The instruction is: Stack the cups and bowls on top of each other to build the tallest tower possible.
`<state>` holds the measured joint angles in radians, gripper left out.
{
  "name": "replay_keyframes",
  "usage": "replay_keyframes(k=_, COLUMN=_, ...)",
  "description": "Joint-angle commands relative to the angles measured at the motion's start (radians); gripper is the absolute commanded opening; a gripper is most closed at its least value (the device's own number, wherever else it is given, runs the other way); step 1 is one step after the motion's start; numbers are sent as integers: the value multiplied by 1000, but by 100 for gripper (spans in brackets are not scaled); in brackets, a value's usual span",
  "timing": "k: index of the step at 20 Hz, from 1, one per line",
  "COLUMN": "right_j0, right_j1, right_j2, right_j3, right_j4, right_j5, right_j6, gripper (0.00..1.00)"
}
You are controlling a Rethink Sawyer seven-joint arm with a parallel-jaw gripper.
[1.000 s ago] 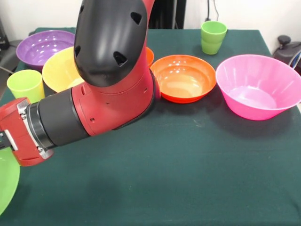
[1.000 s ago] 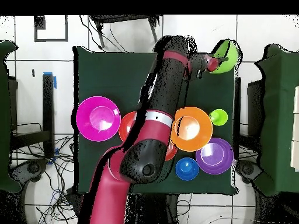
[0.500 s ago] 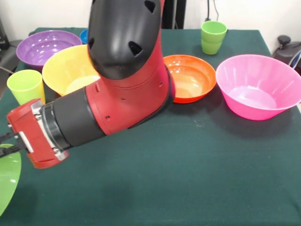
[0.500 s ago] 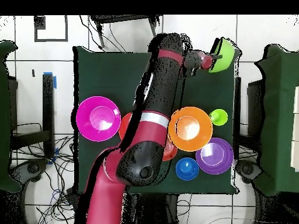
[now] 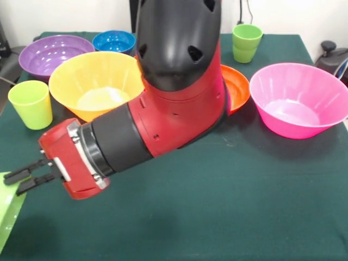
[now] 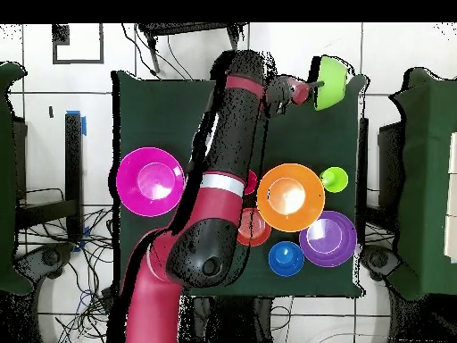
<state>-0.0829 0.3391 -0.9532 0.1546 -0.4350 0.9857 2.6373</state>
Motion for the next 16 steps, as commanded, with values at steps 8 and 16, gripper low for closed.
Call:
replay_keyframes(k=8, right_j0=62, right_j1=161, right_j2=131, right_j3=-72, right_j4=113, right_j5=48, right_j6=95, gripper=0)
replay_keyframes(k=16, right_j0=60, right_j1=179, right_j2=159, right_j3=-115, right_j4=139, right_j5=78, right_j6=190, gripper=0)
